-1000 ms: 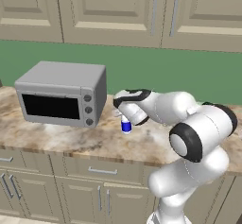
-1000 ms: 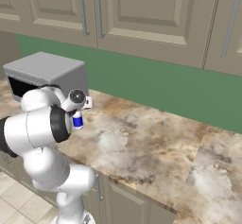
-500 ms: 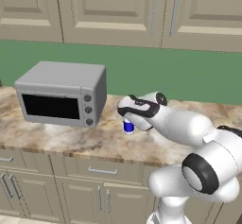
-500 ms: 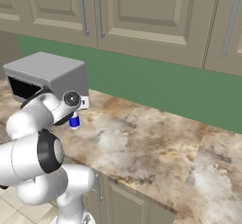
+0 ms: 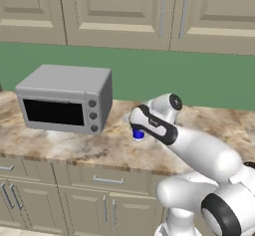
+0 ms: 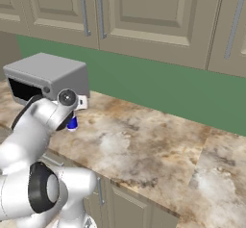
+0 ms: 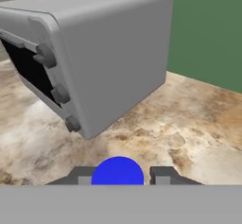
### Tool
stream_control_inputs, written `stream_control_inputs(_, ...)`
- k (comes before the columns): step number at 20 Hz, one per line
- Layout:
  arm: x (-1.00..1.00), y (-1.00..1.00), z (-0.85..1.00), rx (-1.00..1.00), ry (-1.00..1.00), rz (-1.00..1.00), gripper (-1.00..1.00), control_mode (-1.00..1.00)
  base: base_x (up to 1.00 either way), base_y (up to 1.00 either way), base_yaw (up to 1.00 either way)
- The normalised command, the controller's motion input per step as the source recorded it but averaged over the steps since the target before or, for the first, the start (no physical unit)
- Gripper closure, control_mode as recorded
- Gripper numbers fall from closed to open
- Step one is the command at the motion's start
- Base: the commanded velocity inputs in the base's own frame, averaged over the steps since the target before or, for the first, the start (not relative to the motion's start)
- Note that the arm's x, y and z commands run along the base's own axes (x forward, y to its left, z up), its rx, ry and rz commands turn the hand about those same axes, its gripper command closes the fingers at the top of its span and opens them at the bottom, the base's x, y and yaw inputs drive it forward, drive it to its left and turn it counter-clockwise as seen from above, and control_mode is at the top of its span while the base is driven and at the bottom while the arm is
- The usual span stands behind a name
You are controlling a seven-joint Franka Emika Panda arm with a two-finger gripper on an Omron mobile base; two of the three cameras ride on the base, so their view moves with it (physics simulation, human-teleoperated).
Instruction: Move the drinks to the dining counter.
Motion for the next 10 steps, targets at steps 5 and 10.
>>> stream_control_inputs(5,-0.47,-0.07,0.21,0.0,-0.16,0.0,1.0,-1.0,0.0,0.0,0.0)
stream_control_inputs(10,-0.33,-0.05,0.33,0.0,-0.2,0.0,1.0,-1.0,0.0,0.0,0.0)
